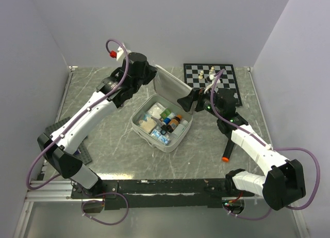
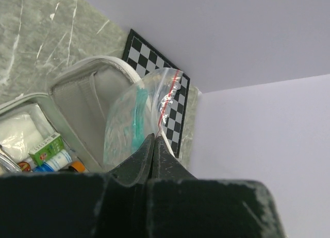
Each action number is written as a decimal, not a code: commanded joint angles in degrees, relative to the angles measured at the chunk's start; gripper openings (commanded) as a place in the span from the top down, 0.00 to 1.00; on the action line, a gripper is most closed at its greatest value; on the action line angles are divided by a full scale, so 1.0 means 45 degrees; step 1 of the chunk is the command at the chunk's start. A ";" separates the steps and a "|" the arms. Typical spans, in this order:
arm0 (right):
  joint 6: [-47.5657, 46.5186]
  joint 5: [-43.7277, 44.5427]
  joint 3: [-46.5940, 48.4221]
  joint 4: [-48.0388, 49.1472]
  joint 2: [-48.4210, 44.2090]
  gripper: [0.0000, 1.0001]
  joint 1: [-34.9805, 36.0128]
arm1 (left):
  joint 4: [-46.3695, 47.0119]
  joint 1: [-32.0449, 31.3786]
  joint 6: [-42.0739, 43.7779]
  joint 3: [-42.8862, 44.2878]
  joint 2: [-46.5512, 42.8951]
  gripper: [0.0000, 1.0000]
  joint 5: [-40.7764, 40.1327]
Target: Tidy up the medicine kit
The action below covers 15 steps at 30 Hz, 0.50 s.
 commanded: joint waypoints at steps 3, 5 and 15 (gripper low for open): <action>-0.0080 -0.0305 0.0051 0.0401 -0.0038 0.00 0.0178 | 0.0410 0.0064 -0.0973 0.0441 0.0130 0.99 0.0495; -0.0080 -0.0325 0.0051 0.0401 -0.0018 0.00 0.0198 | 0.0702 0.0064 -0.1422 0.0150 0.0092 0.99 0.0690; 0.0232 -0.0403 0.0168 0.0479 -0.0058 0.00 0.0198 | 0.4743 0.0064 -0.3630 -0.3853 -0.1684 0.99 0.1120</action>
